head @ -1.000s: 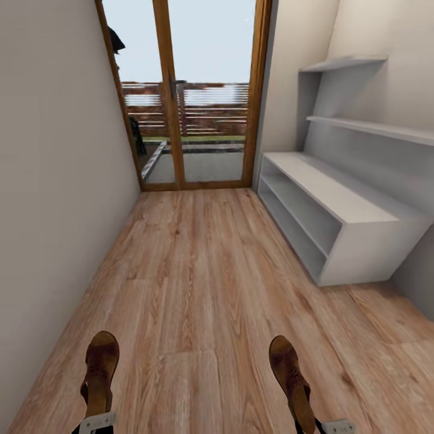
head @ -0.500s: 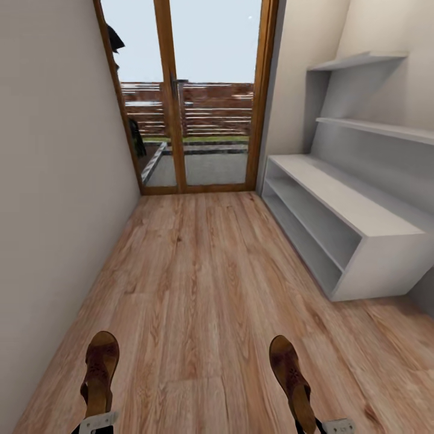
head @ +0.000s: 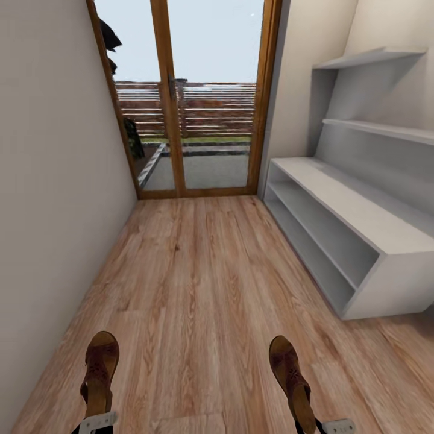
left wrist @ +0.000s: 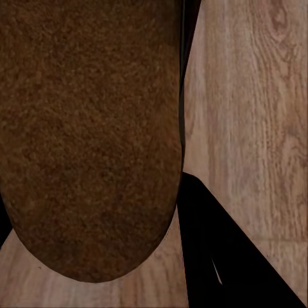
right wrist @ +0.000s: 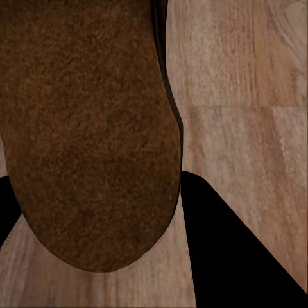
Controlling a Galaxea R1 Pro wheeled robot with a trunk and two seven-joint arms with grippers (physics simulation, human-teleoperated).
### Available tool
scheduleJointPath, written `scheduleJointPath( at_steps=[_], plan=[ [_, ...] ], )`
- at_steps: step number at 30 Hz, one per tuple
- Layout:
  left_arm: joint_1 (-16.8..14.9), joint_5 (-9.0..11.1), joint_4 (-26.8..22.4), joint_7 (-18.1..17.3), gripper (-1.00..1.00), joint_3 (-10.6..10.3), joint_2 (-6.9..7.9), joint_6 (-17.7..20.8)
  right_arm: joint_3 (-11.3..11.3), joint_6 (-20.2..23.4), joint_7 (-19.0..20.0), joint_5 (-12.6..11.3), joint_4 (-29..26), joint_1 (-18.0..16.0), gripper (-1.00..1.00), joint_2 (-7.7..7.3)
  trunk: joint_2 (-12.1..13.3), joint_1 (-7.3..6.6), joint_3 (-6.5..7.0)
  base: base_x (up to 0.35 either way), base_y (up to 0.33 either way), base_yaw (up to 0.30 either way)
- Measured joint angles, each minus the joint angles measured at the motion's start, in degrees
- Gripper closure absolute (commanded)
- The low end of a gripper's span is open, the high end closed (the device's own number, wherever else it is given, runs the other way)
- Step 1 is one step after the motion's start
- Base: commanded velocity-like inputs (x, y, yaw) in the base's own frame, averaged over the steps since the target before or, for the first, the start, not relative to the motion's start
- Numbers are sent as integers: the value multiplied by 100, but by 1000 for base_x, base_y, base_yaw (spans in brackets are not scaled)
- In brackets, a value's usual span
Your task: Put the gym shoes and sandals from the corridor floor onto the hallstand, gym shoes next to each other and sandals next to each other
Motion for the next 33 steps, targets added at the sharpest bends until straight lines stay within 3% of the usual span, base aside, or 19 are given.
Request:
scheduleJointPath(
  at_steps=[24, 33],
  plan=[
    [1, 0, 0, 0, 100, 0, -9, 0, 0, 0, -2, 0, 0, 0, 100, 7, 0, 0, 0, 336, 0, 0],
    [1, 0, -2, 0, 100, 1, -10, 0, 0, 0, -7, 0, 2, -1, 100, 9, 0, 0, 0, 336, 0, 184]
  ],
)
